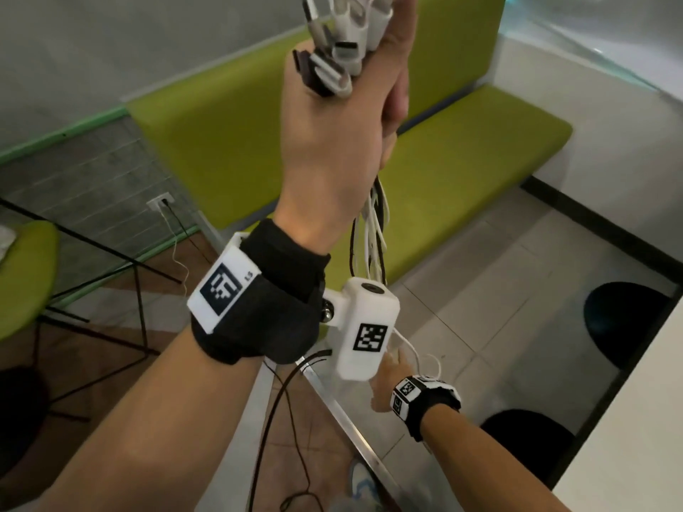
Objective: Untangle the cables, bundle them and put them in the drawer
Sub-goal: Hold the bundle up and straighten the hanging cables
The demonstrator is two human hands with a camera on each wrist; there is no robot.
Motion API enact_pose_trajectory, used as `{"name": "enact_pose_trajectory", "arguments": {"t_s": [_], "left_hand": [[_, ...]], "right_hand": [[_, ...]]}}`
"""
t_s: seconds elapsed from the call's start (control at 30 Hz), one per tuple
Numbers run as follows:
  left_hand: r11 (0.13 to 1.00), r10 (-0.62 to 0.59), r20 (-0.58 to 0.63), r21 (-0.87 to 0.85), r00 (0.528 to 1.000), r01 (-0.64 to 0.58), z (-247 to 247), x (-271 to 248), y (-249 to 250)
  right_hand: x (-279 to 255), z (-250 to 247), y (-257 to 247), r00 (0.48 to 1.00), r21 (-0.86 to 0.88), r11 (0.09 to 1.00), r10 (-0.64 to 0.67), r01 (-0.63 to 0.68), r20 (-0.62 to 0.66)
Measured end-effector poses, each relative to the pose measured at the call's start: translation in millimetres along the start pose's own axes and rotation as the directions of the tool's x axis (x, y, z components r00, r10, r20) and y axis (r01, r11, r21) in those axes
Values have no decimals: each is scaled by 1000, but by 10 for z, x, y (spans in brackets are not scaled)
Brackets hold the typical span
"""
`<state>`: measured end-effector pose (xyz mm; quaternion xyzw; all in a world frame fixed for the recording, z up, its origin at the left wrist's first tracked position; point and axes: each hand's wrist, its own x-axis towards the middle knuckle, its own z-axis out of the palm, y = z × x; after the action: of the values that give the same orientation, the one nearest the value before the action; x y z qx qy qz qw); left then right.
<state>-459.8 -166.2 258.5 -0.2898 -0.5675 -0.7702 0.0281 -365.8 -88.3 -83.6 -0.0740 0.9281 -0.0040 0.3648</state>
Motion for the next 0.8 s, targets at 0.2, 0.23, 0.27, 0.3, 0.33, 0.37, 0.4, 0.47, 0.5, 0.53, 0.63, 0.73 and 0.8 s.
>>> {"name": "enact_pose_trajectory", "arguments": {"t_s": [0.2,0.23,0.27,0.3,0.33,0.37,0.4,0.47,0.5,0.53,0.63,0.73,0.8], "left_hand": [[997,50,8,67,999,-50,3,51,-33],[996,52,23,76,998,-54,19,41,-50],[995,56,28,87,998,-58,29,40,-66],[993,58,24,98,998,-60,38,45,-70],[992,62,17,110,998,-63,39,54,-73],[990,68,13,121,998,-69,36,65,-84],[989,72,15,130,997,-74,29,75,-103],[986,64,14,151,998,-65,32,73,-119],[984,60,16,165,998,-62,36,66,-131],[982,58,22,180,998,-61,36,60,-148],[969,66,20,236,998,-69,34,45,-188],[963,71,1,259,997,-69,10,51,-197],[966,70,-11,249,997,-65,-11,54,-194]], "right_hand": [[91,206,79,997,160,987,-20,9,69],[109,208,106,998,209,978,-27,15,55],[144,228,128,998,235,972,-43,28,56],[151,233,152,998,271,962,-48,35,40],[189,290,195,999,280,960,-22,10,42],[222,364,237,998,283,959,13,-31,67],[233,428,281,996,249,967,30,-51,89],[217,485,338,989,200,975,65,-92,136],[193,432,338,988,210,972,73,-101,139],[180,379,346,989,205,972,90,-113,114],[177,259,405,983,219,961,146,-167,108],[149,280,474,976,235,948,199,-215,90],[137,330,530,976,182,960,201,-214,88]]}}
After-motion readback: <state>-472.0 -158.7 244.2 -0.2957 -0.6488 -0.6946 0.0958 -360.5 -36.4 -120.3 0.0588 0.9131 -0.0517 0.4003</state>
